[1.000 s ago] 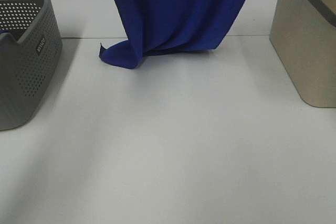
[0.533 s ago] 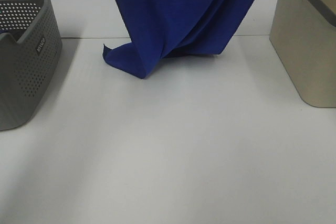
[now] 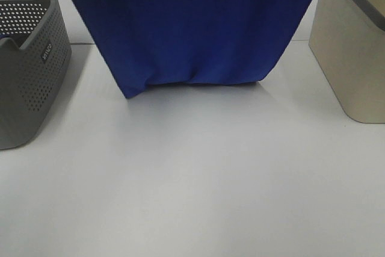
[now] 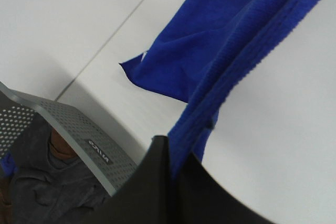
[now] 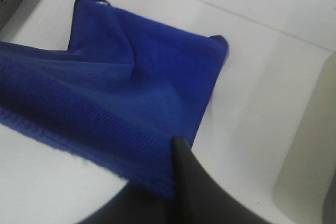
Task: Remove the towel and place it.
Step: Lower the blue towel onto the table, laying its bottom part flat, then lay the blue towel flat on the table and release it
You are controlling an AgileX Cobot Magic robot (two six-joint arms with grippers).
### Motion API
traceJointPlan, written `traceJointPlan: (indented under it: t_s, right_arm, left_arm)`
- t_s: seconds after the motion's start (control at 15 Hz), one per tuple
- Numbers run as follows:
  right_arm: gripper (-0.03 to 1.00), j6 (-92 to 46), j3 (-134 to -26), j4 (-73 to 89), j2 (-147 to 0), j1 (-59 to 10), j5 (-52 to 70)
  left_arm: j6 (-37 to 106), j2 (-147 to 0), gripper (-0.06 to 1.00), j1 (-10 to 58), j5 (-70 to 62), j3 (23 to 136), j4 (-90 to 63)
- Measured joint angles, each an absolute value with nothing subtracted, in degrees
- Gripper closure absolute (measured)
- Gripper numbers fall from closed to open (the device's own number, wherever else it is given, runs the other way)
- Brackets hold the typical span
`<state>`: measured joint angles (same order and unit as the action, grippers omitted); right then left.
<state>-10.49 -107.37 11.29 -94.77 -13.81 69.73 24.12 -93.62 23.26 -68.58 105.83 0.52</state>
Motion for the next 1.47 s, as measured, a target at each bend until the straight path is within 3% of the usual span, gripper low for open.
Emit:
traceJointPlan:
  t_s: [0.53, 1.07, 1.47]
  right_arm:
    - [0.95, -10.0, -80.6, 17.6, -79.2, -13.9, 69.6]
    - [0.95, -6.7, -61.3, 22.9, -66.3, -13.9, 69.5]
    - [0.95, -5.3, -48.9, 28.1, -60.2, -13.9, 69.3]
  left_arm:
    - [25.3, -75.6, 0.94, 23.4, -67.2, 77.4, -7.7]
    - [25.3, -69.9, 0.94, 23.4, -66.4, 59.4, -15.4]
    - [24.5, -65.6, 0.94, 23.4, -66.6, 52.6, -17.2]
